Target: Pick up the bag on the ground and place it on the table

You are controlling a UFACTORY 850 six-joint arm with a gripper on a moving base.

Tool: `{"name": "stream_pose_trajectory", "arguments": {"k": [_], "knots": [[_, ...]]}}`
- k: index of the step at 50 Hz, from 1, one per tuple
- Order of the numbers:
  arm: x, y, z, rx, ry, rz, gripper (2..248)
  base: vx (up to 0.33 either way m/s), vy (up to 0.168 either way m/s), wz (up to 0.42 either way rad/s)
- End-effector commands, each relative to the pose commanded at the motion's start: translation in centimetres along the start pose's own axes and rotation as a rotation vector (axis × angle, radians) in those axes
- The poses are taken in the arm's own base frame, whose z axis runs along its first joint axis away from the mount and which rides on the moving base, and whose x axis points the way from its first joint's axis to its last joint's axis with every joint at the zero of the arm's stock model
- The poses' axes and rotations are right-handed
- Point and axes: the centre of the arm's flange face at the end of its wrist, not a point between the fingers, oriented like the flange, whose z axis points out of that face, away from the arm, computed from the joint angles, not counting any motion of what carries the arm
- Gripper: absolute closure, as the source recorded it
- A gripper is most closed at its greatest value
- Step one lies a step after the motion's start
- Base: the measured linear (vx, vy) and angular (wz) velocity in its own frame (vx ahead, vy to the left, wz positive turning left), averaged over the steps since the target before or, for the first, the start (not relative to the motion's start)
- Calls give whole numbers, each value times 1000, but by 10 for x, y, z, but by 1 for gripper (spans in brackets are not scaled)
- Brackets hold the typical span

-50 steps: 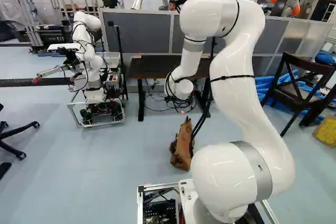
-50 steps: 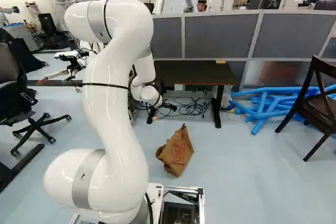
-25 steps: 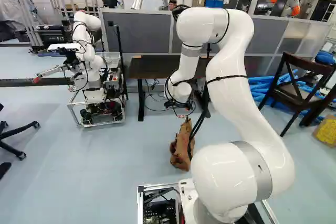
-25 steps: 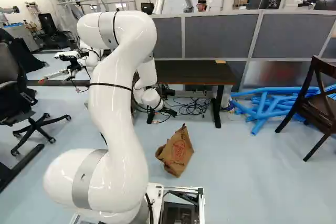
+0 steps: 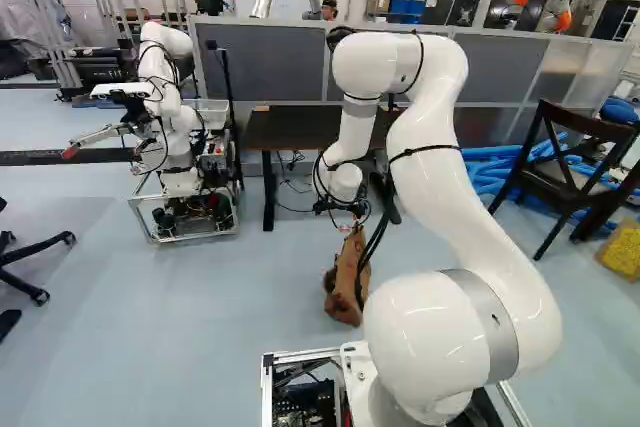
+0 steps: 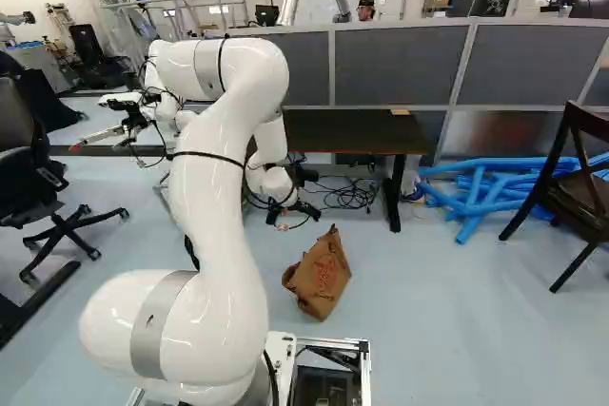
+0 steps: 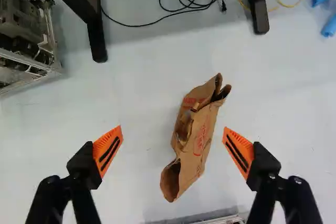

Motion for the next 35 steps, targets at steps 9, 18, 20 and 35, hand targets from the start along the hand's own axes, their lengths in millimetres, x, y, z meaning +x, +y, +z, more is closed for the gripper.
{"name": "stream_pose_trajectory", "arguments": {"k": [9,18,20,35], "knots": [[-5,3,12,-5,-22,4,3,0,0,0],[-11,6,23,-10,-45,8,3,0,0,0],[-12,7,26,-12,-50,9,3,0,0,0],[-20,11,46,-19,-73,15,3,0,0,0]]}}
